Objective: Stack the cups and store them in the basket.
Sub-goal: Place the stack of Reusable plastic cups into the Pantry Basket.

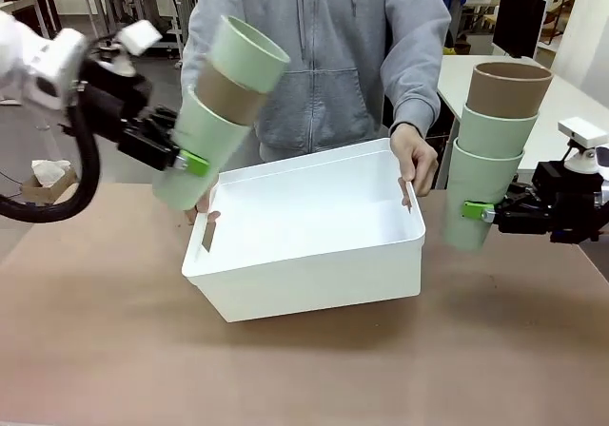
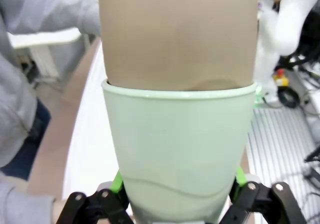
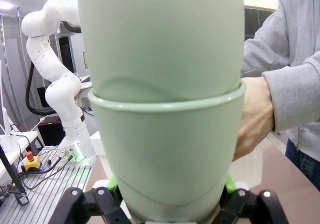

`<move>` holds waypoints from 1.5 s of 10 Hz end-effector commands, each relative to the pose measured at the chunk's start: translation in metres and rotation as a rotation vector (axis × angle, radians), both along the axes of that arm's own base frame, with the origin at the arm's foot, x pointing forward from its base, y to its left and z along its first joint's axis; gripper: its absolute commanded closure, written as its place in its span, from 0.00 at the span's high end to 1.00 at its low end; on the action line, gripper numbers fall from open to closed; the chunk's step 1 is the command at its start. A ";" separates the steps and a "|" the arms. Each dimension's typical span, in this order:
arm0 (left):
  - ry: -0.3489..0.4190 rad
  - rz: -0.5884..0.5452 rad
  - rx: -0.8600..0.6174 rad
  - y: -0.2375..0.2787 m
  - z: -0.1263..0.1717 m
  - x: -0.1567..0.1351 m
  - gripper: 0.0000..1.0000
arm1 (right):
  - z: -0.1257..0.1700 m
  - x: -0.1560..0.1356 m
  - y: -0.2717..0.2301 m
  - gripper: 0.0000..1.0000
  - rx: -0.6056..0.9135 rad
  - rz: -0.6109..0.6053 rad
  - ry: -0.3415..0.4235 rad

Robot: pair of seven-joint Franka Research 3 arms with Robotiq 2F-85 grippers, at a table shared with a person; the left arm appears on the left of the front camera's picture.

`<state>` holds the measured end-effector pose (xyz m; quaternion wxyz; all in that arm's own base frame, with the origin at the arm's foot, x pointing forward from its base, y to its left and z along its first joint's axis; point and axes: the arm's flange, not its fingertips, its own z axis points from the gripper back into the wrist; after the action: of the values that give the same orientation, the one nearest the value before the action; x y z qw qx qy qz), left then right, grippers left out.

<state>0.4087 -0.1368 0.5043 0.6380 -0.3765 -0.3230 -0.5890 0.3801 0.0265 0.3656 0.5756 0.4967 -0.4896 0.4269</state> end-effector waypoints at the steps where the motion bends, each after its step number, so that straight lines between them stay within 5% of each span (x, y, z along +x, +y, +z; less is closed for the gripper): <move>1: 0.010 -0.010 0.134 -0.033 0.013 -0.002 0.87 | 0.003 0.001 0.001 0.84 0.005 -0.006 -0.017; 6: -0.027 -0.023 0.372 -0.102 0.001 0.004 0.87 | 0.003 0.001 0.001 0.84 0.005 -0.006 -0.017; 15: 0.016 0.037 0.535 -0.144 -0.078 0.041 0.87 | 0.003 0.001 0.001 0.84 0.005 -0.006 -0.017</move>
<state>0.4446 -0.2726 0.4192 0.7192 -0.2042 -0.1617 -0.6441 0.3800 0.0266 0.3652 0.5759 0.4968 -0.4894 0.4267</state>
